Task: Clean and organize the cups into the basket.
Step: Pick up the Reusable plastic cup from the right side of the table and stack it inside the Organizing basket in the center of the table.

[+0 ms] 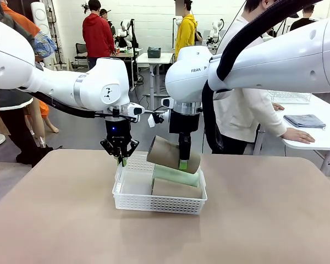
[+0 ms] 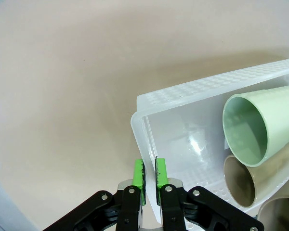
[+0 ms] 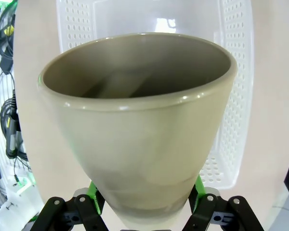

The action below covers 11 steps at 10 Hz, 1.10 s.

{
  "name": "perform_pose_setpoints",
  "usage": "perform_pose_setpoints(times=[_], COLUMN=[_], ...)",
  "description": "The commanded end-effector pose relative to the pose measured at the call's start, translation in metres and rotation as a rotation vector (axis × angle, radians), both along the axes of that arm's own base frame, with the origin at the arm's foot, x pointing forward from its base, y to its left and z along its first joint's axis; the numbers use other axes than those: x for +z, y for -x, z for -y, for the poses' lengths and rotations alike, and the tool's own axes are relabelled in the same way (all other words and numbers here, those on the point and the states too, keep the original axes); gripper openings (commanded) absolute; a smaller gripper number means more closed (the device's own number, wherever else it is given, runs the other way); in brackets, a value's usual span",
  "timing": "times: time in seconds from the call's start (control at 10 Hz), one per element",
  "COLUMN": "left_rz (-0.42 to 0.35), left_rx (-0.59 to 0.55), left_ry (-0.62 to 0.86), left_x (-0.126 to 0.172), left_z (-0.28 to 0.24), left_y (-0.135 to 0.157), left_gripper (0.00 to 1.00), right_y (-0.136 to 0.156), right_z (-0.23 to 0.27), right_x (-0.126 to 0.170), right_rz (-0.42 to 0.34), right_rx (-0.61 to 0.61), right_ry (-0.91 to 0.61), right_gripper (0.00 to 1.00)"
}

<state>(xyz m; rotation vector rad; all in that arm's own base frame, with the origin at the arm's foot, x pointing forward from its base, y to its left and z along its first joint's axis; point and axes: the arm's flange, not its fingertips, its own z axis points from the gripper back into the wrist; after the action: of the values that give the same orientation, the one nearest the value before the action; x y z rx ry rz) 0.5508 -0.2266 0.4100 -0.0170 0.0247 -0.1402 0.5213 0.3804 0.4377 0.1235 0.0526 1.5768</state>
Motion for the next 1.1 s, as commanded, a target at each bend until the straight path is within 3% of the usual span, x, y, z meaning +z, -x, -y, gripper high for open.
perform_pose_setpoints(times=[0.0, 1.0], left_rz=[0.003, 0.003], left_rx=[0.002, 0.002], left_ry=[0.001, 0.001], left_x=[0.002, 0.002], left_z=[-0.001, -0.001], left_y=[0.001, 0.001], left_gripper=[0.00, 0.00], right_y=[0.002, -0.009], right_z=[0.002, 0.005], right_x=[-0.015, -0.053], right_rz=[0.032, -0.024], right_rx=[-0.008, -0.007], right_ry=[0.027, 0.060], right_gripper=[0.81, 0.81])
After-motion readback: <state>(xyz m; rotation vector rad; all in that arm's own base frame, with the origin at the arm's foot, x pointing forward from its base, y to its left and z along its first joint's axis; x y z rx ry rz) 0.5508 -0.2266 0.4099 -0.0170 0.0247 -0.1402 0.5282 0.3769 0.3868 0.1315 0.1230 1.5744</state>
